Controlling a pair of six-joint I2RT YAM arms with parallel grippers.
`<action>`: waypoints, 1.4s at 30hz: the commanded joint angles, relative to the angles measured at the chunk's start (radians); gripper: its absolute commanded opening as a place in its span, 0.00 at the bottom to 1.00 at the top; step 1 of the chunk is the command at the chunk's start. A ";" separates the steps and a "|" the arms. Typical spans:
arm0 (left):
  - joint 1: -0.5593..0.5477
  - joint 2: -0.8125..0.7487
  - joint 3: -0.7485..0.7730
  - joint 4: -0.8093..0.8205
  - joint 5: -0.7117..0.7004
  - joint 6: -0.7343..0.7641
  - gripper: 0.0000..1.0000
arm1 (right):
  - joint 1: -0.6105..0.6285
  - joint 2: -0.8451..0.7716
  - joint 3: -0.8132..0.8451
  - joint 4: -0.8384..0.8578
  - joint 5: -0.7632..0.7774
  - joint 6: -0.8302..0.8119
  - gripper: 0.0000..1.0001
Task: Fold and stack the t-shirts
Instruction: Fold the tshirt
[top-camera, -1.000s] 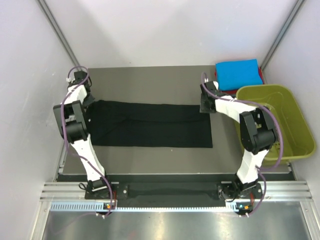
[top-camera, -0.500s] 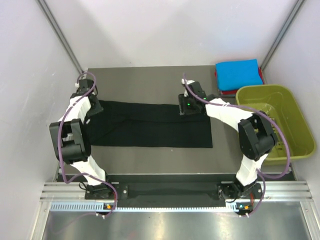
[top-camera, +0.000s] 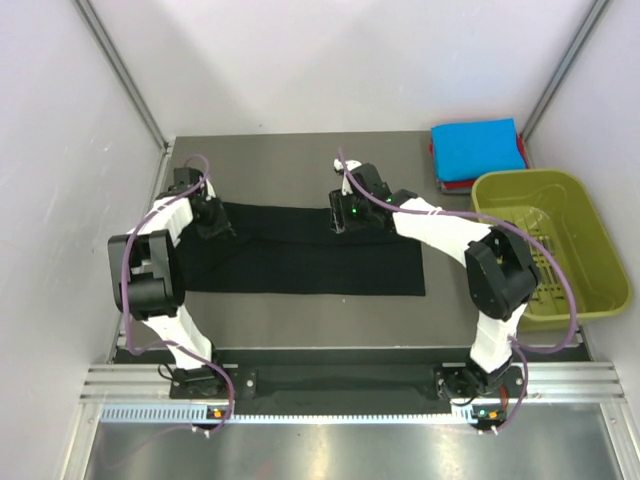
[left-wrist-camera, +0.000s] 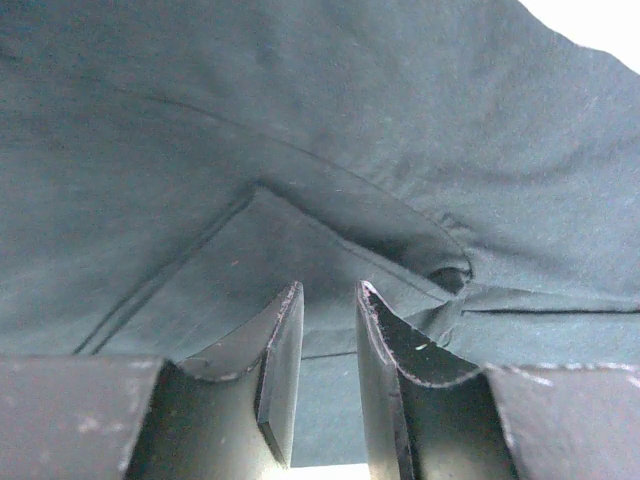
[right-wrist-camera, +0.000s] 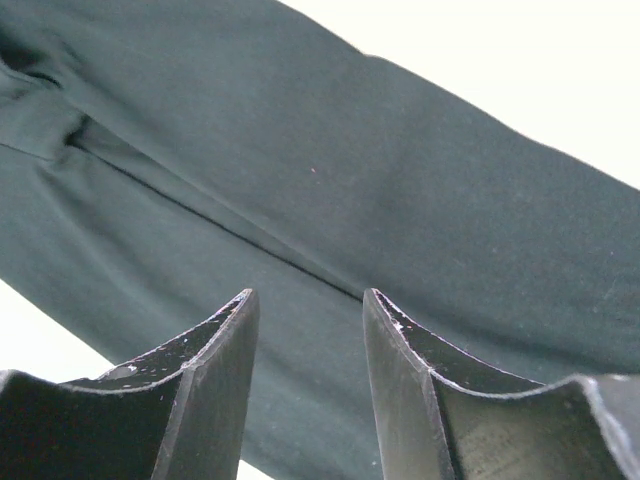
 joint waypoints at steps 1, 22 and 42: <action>-0.014 0.021 -0.052 0.063 0.050 -0.010 0.33 | 0.005 0.000 0.030 0.017 0.011 -0.013 0.47; -0.163 -0.067 0.058 -0.075 -0.177 -0.071 0.33 | 0.030 0.049 0.048 0.021 0.022 0.025 0.45; -0.168 -0.309 -0.162 0.100 -0.393 -0.411 0.34 | 0.113 0.196 0.243 0.143 -0.027 0.108 0.47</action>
